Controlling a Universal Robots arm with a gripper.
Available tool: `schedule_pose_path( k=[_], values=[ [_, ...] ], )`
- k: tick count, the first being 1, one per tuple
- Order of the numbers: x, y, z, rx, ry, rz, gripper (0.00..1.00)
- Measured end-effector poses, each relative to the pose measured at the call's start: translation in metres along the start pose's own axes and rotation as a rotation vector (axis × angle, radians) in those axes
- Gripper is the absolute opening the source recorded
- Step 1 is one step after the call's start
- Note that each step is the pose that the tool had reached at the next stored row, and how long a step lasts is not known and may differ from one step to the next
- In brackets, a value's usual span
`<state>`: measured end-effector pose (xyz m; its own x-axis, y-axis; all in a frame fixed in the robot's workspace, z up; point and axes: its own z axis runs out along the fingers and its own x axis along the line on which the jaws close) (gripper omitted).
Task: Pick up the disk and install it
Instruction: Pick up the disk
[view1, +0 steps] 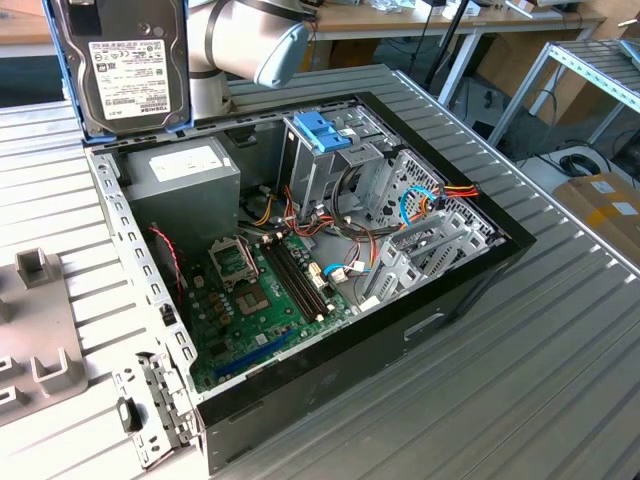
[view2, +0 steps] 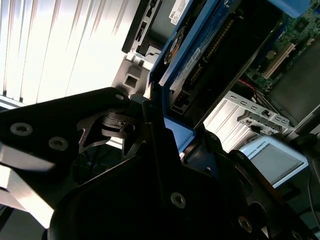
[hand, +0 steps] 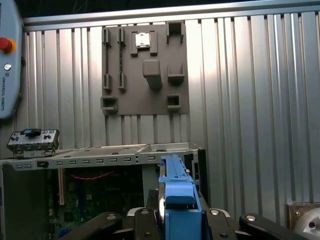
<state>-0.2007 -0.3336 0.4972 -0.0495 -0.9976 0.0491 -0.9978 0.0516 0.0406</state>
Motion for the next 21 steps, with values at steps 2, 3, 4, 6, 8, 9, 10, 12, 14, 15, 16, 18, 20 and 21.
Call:
schedule_pose_path(
  k=[2,3,4,6,8,9,10,12,14,15,16,18,20,21],
  values=[
    [-0.0001,-0.0008,0.0,0.0,0.0002,0.0,0.37],
    [-0.0001,-0.0012,0.0,0.0,0.0003,0.0,0.37],
    [-0.0001,-0.0018,-0.0001,0.0,0.0005,0.0,0.37],
    [-0.0002,-0.003,-0.0001,0.0,0.0007,0.0,0.37],
    [-0.0002,-0.0039,-0.0001,0.0,0.0009,0.0,0.37],
    [-0.0002,-0.0043,-0.0002,0.0,0.001,0.0,0.37],
    [-0.0002,-0.0048,-0.0001,0.0001,0.001,0.0,0.37],
    [-0.0003,-0.0066,-0.0003,0.0,0.0015,0.0,0.37],
    [-0.0004,-0.0075,-0.0003,0.0,0.0016,0.0,0.37],
    [-0.0004,-0.0079,-0.0003,0.0,0.0017,0.0,0.37],
    [-0.0004,-0.0084,-0.0003,-0.0001,0.0019,0.0,0.37],
    [-0.0005,-0.0094,-0.0003,0.0001,0.002,0.0,0.37],
    [-0.0005,-0.0102,-0.0004,0.0001,0.0022,0.0,0.37],
    [-0.0006,-0.011,-0.0004,0.0001,0.0024,0.0,0.37]
  ],
)
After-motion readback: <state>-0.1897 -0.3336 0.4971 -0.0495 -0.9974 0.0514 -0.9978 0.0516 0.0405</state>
